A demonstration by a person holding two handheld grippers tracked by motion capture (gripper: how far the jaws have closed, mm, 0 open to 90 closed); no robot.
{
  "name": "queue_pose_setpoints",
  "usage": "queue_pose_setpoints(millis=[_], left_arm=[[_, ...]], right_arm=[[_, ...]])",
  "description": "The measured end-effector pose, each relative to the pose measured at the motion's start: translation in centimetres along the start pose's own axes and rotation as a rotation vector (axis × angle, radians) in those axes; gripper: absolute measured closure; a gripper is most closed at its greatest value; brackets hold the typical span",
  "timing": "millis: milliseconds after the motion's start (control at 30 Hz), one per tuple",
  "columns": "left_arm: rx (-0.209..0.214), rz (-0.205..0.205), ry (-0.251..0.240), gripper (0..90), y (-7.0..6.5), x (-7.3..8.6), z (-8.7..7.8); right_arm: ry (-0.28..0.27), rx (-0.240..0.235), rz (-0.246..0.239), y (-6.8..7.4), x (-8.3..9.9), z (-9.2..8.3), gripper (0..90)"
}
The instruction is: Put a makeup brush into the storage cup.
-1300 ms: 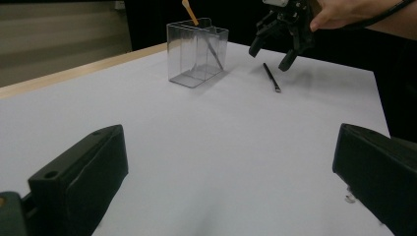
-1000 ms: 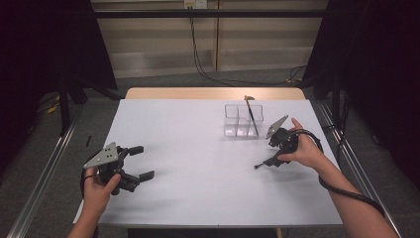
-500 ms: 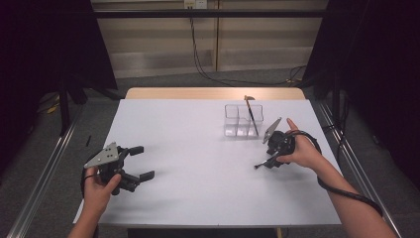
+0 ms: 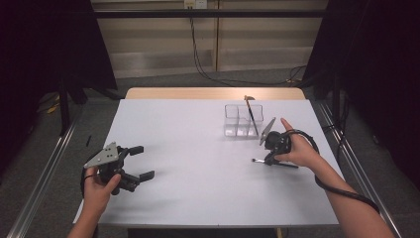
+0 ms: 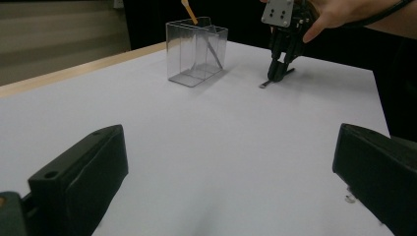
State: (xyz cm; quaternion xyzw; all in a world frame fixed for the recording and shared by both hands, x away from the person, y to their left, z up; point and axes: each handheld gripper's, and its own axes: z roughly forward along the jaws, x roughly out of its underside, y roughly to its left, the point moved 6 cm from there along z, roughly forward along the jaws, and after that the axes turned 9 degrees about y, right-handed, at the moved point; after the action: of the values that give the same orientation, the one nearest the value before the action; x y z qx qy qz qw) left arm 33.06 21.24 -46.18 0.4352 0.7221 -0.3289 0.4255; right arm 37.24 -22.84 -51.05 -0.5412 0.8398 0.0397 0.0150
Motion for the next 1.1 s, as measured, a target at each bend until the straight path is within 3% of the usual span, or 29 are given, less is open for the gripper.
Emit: queue_pose_setpoints(millis=[633,800,867,967,1100], left_arm=[[0.005,0.006,0.007,0.1,0.0,0.0,0.3],[0.003,0.004,0.007,0.1,0.0,0.0,0.2],[0.004,0.003,0.005,0.1,0.0,0.0,0.2],[0.002,0.0,0.004,0.1,0.1,0.0,0.1],[0.004,0.002,0.005,0.1,0.0,0.0,0.2]], right_arm=[[0.024,-0.013,0.111,0.0,-0.2,0.0,84.5],[0.026,0.011,0.102,0.2,-0.2,0.0,84.6],[0.005,0.005,0.12,0.2,-0.1,-0.1,84.6],[-0.086,-0.03,0.164,0.4,-0.2,-0.4,84.6],[-0.219,-0.038,0.213,0.0,-0.1,-1.1,84.6]])
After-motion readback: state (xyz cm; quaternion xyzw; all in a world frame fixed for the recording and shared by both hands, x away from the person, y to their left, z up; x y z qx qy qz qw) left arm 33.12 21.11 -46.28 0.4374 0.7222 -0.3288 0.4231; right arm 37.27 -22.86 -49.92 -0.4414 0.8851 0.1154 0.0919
